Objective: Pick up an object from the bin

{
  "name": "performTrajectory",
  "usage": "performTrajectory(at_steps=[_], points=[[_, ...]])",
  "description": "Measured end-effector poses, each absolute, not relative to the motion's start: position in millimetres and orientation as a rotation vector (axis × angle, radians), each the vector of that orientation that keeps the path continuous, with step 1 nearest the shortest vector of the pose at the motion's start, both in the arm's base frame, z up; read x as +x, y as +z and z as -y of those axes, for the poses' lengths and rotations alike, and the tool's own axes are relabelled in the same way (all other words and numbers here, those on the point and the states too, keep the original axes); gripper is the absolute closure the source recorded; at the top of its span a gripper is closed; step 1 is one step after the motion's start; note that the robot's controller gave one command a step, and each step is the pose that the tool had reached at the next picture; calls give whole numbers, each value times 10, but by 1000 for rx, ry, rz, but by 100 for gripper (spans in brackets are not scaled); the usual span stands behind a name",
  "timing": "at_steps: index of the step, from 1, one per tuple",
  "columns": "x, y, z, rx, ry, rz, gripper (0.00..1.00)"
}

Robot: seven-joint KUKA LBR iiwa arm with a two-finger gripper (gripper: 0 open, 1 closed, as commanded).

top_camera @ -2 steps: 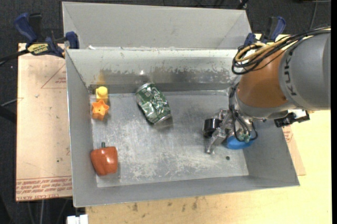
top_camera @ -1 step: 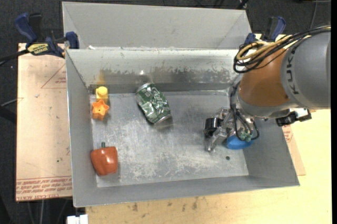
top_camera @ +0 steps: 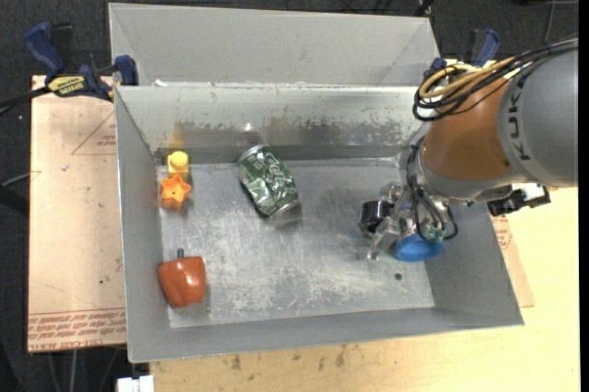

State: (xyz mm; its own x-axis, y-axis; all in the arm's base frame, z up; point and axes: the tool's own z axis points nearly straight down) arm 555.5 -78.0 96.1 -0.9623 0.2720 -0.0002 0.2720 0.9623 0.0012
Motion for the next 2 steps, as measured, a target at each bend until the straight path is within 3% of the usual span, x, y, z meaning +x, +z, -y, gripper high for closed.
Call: performTrajectory(at_steps=[2], points=[[5555,1214,777,430,2,-3111,100]])
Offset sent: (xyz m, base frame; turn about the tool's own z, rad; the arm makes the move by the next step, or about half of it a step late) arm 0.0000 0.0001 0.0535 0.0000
